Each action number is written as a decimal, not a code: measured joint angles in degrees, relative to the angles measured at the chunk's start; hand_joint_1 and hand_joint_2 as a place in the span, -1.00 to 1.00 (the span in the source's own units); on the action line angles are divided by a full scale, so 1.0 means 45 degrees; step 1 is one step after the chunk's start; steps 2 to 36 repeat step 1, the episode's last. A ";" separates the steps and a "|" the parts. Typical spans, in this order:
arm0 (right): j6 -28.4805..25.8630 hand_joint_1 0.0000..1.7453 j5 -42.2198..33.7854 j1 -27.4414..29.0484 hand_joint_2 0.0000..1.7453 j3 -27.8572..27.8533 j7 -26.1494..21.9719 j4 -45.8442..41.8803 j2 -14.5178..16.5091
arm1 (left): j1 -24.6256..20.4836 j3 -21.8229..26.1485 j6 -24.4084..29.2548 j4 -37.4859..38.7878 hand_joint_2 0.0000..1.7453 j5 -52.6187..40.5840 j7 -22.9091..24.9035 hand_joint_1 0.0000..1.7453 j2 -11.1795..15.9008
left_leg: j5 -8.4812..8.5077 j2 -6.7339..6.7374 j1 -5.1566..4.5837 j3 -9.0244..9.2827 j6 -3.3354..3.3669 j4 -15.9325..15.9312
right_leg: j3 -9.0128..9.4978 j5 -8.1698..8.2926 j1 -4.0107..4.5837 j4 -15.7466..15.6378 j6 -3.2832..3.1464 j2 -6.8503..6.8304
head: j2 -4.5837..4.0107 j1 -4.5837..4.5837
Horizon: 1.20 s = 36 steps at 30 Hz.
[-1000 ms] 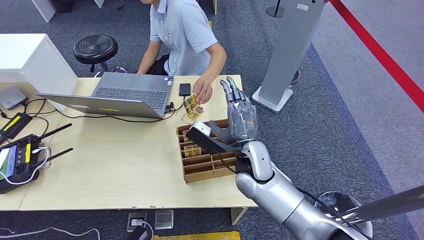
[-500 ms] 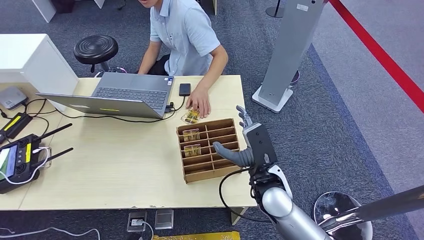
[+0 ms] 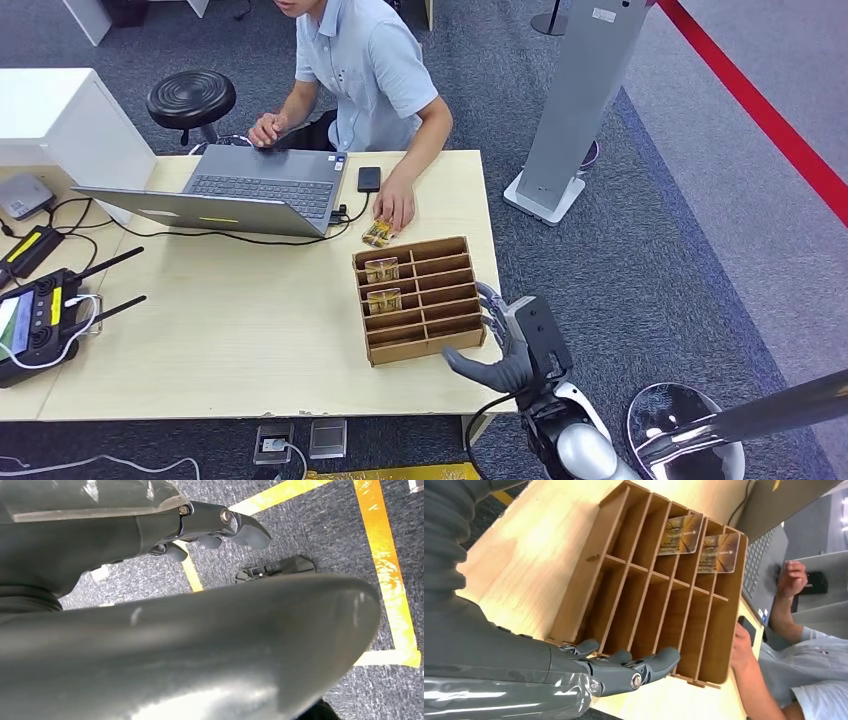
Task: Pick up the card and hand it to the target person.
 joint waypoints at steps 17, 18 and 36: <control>0.0023 -1.00 0.0000 0.0017 1.00 -0.0004 0.0000 0.0000 -0.0005 | 0.0000 0.0000 0.0004 0.0000 -1.00 0.0004 0.0001 -1.00 0.0000 | 0.0000 0.0000 0.0000 0.0000 0.0000 0.0000 | 0.0000 0.0000 0.0000 0.0000 0.0000 0.0000 | 0.0000 0.0000; 0.0023 -1.00 0.0000 0.0017 1.00 -0.0004 0.0000 0.0000 -0.0005 | 0.0000 0.0000 0.0004 0.0000 -1.00 0.0004 0.0001 -1.00 0.0000 | 0.0000 0.0000 0.0000 0.0000 0.0000 0.0000 | 0.0000 0.0000 0.0000 0.0000 0.0000 0.0000 | 0.0000 0.0000; 0.0023 -1.00 0.0000 0.0017 1.00 -0.0004 0.0000 0.0000 -0.0005 | 0.0000 0.0000 0.0004 0.0000 -1.00 0.0004 0.0001 -1.00 0.0000 | 0.0000 0.0000 0.0000 0.0000 0.0000 0.0000 | 0.0000 0.0000 0.0000 0.0000 0.0000 0.0000 | 0.0000 0.0000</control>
